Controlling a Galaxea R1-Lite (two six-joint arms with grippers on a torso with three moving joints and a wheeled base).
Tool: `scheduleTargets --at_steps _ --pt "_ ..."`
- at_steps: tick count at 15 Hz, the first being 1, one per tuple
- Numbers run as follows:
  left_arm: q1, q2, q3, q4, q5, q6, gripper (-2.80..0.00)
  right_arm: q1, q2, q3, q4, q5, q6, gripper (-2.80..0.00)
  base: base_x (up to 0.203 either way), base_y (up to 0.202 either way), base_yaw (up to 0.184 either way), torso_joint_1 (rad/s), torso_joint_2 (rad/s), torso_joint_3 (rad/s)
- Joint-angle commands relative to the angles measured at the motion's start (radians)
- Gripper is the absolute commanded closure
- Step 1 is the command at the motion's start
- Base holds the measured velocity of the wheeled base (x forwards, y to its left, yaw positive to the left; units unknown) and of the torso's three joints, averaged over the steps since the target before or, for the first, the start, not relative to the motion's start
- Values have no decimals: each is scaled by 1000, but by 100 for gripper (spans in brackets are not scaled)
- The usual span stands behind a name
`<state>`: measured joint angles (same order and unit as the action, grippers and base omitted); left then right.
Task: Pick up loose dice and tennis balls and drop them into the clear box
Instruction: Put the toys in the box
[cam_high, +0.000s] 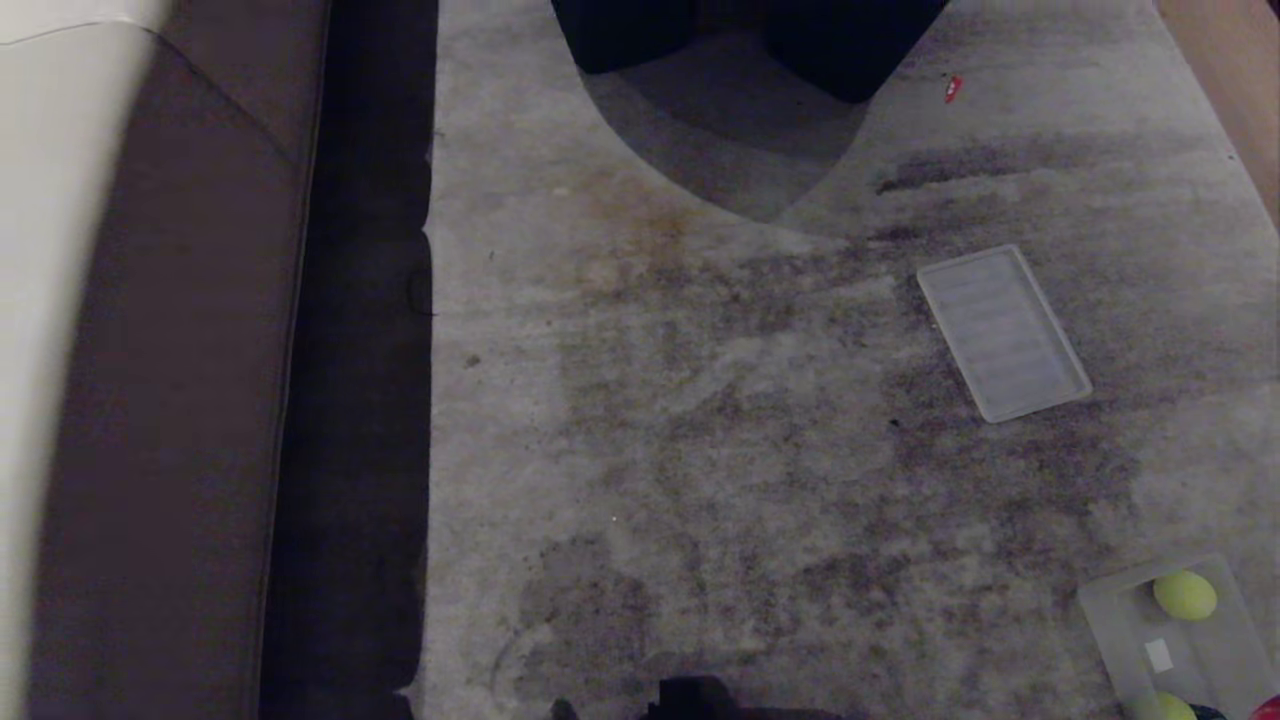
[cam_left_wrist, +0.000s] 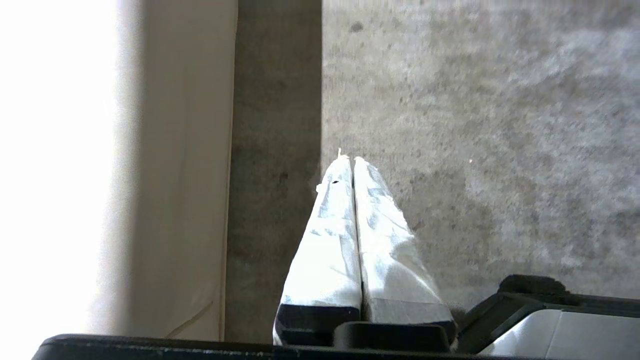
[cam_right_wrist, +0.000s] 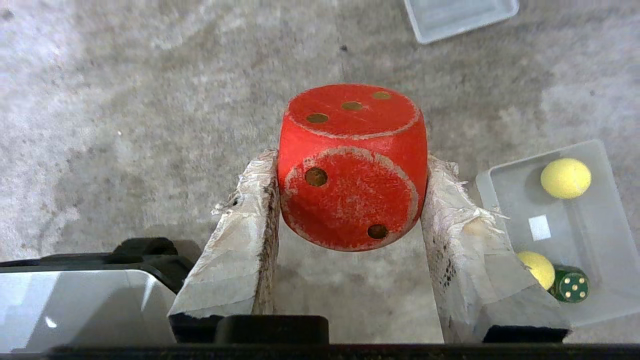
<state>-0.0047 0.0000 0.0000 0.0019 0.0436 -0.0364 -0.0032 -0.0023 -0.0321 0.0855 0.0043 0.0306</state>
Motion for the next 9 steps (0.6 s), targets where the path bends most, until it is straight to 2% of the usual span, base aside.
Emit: scheduleTargets --at_steps 1,9 --pt "0 2 2 0 1 0 0 0 2 0 0 0 0 0 0 0 0 2 3 203" --pt "0 2 2 0 -7 6 0 0 2 0 0 0 0 0 0 0 0 3 2 188"
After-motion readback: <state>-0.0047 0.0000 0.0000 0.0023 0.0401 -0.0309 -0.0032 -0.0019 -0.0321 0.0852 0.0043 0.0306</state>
